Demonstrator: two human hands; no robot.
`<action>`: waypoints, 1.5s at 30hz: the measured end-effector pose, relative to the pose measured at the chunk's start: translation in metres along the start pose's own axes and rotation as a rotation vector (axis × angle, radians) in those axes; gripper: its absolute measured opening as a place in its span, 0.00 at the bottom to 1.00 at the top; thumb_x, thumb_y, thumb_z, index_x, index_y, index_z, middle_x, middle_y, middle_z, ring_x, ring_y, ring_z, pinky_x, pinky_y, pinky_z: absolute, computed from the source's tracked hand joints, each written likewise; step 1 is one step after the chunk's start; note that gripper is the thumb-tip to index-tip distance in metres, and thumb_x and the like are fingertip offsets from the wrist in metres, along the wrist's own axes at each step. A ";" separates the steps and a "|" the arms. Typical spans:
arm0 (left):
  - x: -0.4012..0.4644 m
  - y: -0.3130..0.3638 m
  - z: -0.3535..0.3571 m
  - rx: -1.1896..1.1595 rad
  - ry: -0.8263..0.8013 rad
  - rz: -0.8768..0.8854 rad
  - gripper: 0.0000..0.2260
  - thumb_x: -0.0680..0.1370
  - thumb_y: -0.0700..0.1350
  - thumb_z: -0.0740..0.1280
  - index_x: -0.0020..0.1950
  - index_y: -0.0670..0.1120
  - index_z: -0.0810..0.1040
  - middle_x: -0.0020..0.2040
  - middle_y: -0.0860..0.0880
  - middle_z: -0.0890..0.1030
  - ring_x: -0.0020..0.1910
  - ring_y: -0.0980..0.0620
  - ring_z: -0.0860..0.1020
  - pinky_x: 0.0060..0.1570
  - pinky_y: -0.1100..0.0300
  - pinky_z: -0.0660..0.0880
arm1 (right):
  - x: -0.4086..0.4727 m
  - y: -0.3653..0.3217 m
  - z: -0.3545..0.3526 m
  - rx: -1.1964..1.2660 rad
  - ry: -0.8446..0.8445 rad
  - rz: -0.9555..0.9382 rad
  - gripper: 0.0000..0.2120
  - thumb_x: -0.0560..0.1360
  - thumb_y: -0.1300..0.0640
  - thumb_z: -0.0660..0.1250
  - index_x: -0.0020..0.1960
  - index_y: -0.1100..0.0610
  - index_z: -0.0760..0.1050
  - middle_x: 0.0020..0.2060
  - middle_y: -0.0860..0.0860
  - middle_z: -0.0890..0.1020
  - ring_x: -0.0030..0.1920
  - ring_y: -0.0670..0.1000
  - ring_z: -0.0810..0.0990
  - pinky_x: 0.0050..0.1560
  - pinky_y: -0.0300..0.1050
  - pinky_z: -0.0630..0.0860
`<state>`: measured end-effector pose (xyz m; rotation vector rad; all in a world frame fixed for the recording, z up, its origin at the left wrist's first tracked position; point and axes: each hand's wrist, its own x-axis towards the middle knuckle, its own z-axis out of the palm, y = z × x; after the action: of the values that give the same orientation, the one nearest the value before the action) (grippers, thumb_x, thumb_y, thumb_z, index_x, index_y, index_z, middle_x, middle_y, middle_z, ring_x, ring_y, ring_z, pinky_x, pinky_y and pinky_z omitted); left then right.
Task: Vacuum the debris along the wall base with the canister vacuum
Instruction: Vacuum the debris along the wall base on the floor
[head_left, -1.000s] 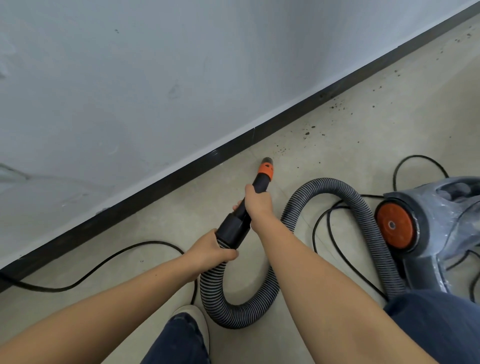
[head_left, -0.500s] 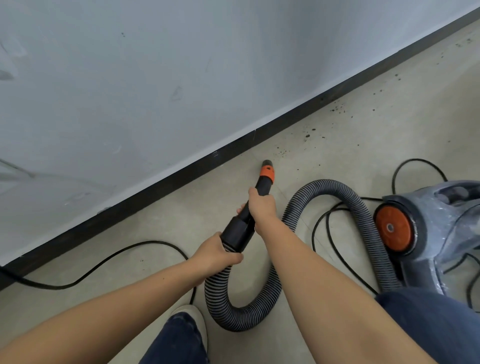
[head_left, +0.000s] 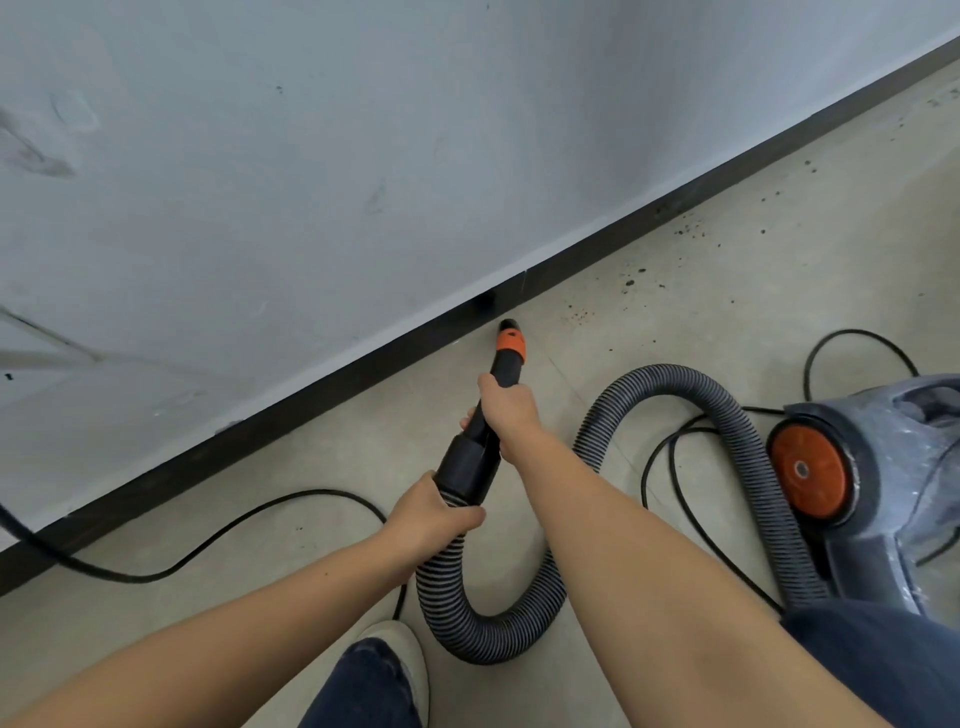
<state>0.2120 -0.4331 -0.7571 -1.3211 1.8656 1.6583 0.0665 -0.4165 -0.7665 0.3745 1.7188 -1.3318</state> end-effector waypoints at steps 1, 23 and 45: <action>-0.001 -0.003 -0.001 -0.010 0.014 -0.002 0.21 0.67 0.45 0.73 0.56 0.44 0.72 0.45 0.43 0.80 0.43 0.47 0.80 0.44 0.54 0.77 | -0.001 0.001 0.004 -0.013 -0.014 0.003 0.14 0.78 0.56 0.60 0.61 0.62 0.67 0.38 0.59 0.77 0.29 0.54 0.78 0.28 0.41 0.75; 0.028 0.036 0.018 0.208 -0.237 0.044 0.20 0.68 0.43 0.73 0.58 0.45 0.72 0.47 0.45 0.79 0.45 0.50 0.80 0.44 0.58 0.78 | 0.013 -0.004 -0.058 0.209 0.229 -0.011 0.11 0.77 0.56 0.60 0.55 0.62 0.69 0.30 0.56 0.76 0.26 0.53 0.78 0.32 0.45 0.78; 0.028 0.070 0.053 0.261 -0.449 0.076 0.18 0.71 0.40 0.71 0.59 0.43 0.73 0.46 0.46 0.77 0.42 0.50 0.77 0.45 0.57 0.77 | -0.003 -0.008 -0.113 0.209 0.431 0.006 0.09 0.77 0.56 0.59 0.52 0.62 0.70 0.35 0.58 0.80 0.27 0.51 0.77 0.26 0.39 0.71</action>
<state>0.1252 -0.4036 -0.7500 -0.7108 1.7918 1.5242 0.0106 -0.3182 -0.7578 0.8356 1.9230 -1.5102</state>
